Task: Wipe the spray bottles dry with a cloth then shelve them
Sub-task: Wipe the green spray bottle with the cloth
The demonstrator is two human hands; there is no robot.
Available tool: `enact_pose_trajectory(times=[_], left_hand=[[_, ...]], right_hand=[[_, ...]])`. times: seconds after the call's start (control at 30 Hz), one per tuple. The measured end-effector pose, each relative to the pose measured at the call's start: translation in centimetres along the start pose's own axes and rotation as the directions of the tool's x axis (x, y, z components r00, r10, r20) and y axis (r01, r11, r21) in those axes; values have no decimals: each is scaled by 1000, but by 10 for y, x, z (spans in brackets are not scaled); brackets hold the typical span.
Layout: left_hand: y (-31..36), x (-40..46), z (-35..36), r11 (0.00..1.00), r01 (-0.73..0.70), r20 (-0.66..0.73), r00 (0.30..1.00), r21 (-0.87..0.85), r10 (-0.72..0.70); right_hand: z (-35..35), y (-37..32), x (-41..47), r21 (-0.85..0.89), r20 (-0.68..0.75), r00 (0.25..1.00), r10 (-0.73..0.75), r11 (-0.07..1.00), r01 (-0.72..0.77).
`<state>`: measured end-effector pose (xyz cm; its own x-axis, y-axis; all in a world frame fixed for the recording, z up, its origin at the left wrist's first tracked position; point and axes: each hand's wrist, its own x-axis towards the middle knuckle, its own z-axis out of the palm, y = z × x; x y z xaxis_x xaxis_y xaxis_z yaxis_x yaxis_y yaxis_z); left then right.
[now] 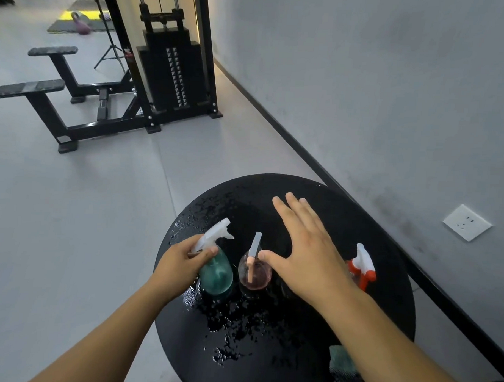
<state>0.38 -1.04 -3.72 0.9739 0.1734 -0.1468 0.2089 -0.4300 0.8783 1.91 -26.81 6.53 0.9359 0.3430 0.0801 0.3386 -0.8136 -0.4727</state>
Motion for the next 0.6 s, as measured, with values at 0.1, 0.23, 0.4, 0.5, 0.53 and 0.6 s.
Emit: enact_pose_trajectory(times=[0.1, 0.23, 0.4, 0.5, 0.53, 0.6], left_hand=[[18, -4, -5, 998, -54, -95, 994, 24, 56], [43, -14, -15, 990, -129, -158, 978, 53, 136], [72, -36, -33, 980, -190, -208, 962, -59, 175], [91, -61, -36, 965, -233, -209, 956, -121, 204], [97, -70, -35, 960, -243, -206, 955, -142, 211], [109, -87, -30, 948, -255, -194, 956, -190, 219]], right_hand=[[0, 1, 0, -3, -9, 1000, -7, 1000, 6], [0, 2, -5, -18, -13, 1000, -22, 1000, 21], [-6, 4, -22, -18, -28, 1000, -15, 1000, 15], [-9, 7, -45, -12, -25, 999, 34, 999, -34], [-9, 7, -54, -12, -22, 998, 51, 999, -51], [-9, 10, -73, -18, -24, 997, 67, 998, -68]])
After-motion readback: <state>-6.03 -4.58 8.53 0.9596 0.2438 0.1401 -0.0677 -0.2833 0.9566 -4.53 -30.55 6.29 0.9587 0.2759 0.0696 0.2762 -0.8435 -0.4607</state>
